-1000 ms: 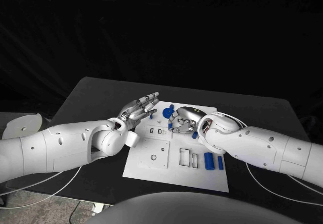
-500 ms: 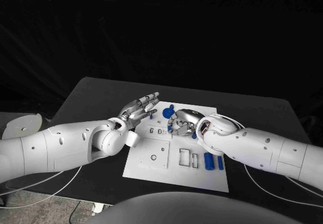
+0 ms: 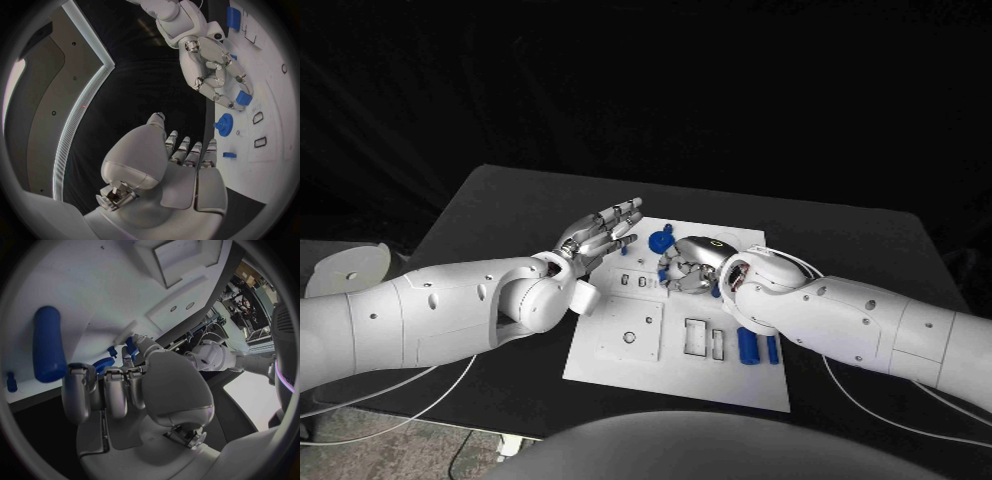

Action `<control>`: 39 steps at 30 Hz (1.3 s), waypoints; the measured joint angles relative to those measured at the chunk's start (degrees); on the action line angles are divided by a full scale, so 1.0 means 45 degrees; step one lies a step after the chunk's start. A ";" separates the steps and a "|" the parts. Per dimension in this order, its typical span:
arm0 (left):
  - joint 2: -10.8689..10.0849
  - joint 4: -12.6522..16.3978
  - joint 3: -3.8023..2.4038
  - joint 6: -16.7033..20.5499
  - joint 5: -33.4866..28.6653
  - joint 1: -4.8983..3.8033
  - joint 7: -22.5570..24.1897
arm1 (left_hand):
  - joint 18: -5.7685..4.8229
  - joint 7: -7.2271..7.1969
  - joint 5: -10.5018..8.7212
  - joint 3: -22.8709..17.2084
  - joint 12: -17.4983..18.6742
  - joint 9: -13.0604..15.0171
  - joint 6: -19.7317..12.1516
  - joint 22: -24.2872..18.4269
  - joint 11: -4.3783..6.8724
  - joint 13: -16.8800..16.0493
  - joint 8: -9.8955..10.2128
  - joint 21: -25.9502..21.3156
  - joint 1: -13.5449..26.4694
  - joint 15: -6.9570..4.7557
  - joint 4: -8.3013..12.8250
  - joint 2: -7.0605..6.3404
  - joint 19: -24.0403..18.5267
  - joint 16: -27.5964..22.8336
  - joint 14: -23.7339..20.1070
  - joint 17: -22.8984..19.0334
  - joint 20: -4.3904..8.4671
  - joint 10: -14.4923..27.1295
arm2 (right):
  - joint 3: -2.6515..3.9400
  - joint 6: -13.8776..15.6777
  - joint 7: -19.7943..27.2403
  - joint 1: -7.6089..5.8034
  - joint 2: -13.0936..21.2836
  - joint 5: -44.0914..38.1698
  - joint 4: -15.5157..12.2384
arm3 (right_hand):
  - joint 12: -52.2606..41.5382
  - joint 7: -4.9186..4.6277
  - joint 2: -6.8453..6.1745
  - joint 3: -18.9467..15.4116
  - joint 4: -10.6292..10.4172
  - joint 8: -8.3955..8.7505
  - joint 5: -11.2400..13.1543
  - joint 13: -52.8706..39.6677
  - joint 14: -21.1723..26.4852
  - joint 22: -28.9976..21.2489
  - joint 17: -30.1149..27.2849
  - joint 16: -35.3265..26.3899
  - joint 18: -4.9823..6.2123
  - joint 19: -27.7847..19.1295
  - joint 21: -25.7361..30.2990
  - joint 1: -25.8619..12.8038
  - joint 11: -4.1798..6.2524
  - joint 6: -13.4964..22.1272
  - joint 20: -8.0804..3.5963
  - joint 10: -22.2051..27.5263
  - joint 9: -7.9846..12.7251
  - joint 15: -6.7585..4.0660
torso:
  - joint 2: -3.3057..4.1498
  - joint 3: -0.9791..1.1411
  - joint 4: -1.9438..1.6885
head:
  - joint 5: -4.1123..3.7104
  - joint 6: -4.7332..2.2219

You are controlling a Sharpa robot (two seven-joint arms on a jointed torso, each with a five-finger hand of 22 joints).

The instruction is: Assemble the parts on the task board

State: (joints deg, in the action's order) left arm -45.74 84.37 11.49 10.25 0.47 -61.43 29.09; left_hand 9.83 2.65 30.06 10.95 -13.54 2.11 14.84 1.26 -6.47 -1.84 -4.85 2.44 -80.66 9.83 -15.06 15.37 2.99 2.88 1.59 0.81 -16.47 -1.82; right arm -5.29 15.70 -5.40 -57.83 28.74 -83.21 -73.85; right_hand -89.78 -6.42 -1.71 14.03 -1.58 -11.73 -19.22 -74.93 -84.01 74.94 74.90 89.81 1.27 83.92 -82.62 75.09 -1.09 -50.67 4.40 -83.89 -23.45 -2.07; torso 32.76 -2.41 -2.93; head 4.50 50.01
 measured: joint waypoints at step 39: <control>-0.0206 0.0225 0.0001 0.0105 -0.0142 0.0000 -0.0012 | 0.0000 0.0183 0.0087 -0.0166 -0.0800 0.0052 0.0202 0.0210 -0.0516 -0.0113 -0.0154 0.0537 -0.0464 0.0265 0.0485 -0.0387 0.0764 0.0882 0.0604 0.0199 -0.0079 -0.0381 | -0.0019 0.1135 0.0353 -0.0854 0.1536 -0.0351 -0.1873 | 0.0000 0.0344 -0.0541 -0.0941 -0.0165 0.1137 0.2305 0.0003 -0.0001 -0.0007 0.0005 0.0000 0.0000 0.0047 0.0104 -0.0297 0.0063 0.2522 -0.0047 -0.0034 0.0947 -0.0093 | -0.0026 -0.0016 0.0009 | 0.0039 0.0000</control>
State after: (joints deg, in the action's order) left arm -46.67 85.38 11.50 10.72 -0.17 -61.43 29.04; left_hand 9.83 3.48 30.45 10.20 -17.14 2.35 15.76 2.20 -8.79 -2.34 -5.54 4.86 -82.74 11.02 -12.88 13.63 6.43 6.85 4.31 1.71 -16.83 -3.53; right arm -5.37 20.81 -3.81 -61.68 35.66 -84.79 -82.27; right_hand -89.78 -4.87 -4.14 9.80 -2.32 -6.61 -8.85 -74.91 -84.02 74.91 74.93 89.81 1.27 84.13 -82.15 73.76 -0.81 -39.32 4.18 -84.04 -19.19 -2.49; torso 32.65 -2.48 -2.89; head 4.67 50.01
